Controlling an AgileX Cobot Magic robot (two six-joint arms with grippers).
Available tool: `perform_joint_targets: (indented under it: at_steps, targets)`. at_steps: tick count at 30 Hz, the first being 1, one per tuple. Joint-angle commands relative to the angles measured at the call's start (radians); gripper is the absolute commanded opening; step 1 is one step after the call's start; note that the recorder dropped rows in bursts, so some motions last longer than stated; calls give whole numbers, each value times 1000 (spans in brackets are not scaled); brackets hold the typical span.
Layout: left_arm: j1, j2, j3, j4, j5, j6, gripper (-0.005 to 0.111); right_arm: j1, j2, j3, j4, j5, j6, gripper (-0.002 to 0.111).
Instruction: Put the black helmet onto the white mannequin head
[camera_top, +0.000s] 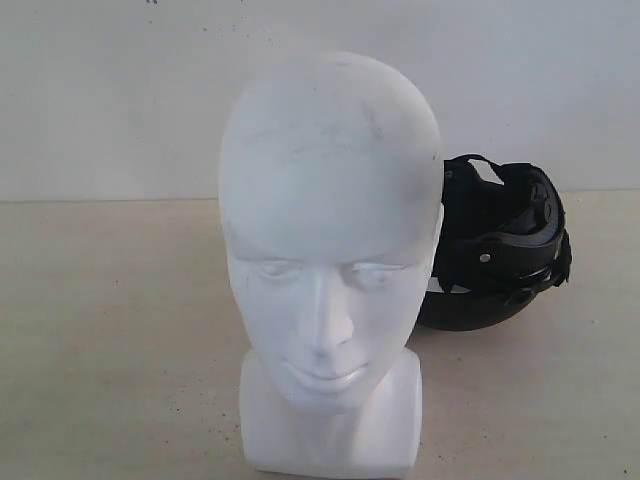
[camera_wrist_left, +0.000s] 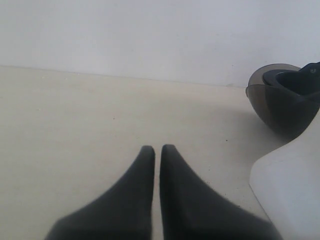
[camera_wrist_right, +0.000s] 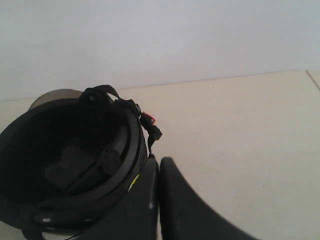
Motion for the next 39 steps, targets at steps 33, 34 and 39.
perform_joint_targets:
  at_steps: [33, 34, 39]
  targets:
    - [4, -2, 3, 2, 0, 5, 4, 172, 659, -467, 62, 401, 123, 47]
    - [4, -2, 3, 2, 0, 5, 4, 172, 669, -476, 43, 408, 137, 47]
    - [4, -2, 3, 2, 0, 5, 4, 172, 679, -511, -40, 431, 194, 47]
